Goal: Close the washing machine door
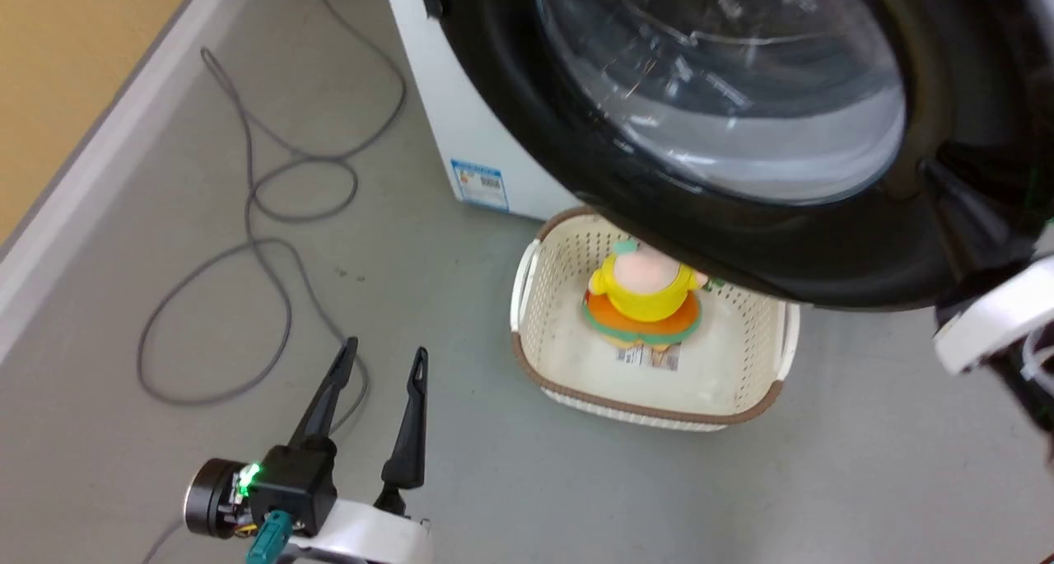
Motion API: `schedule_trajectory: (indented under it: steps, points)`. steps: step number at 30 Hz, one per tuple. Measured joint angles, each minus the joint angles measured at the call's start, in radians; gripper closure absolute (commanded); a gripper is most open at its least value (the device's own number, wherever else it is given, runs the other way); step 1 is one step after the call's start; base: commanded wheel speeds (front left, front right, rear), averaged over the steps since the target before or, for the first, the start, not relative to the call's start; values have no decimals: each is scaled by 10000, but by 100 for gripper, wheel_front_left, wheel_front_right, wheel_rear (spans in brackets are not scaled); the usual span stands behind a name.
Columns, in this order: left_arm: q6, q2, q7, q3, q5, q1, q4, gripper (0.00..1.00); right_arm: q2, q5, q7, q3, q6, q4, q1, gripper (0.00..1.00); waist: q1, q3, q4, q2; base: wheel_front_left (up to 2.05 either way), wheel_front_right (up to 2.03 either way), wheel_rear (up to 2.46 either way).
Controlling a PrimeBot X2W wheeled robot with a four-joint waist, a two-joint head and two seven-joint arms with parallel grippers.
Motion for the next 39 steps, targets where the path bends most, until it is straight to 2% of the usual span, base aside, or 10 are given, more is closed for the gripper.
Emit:
schedule_trajectory:
  steps: [10, 21, 26, 32, 39]
  points:
    - [-157, -209, 0, 77, 171, -240, -94, 0, -477, 211, 391, 50, 29, 1868, -2189, 100, 0, 719, 189, 0, 0, 0, 0]
    - [-328, -347, 0, 261, 272, -411, -61, 0, -639, 245, 640, -393, 46, 3889, -4155, 100, 1, 1257, 324, 0, 0, 0, 0]
    - [-337, -514, 0, 337, 359, -531, 21, 0, -322, 313, 635, -593, 150, 4661, -4501, 100, 0, 1350, 367, 0, 0, 0, 0]
    - [-408, -593, -2, 483, 433, -530, 138, 0, -299, 318, 403, -418, 169, 5078, -4589, 100, 0, 1209, 335, 0, 0, 0, 0]
    - [-516, -671, 0, 637, 474, -496, 320, 0, -430, 593, -431, 466, 15, 4633, -3962, 100, 0, 499, 153, 0, 0, 0, 0]
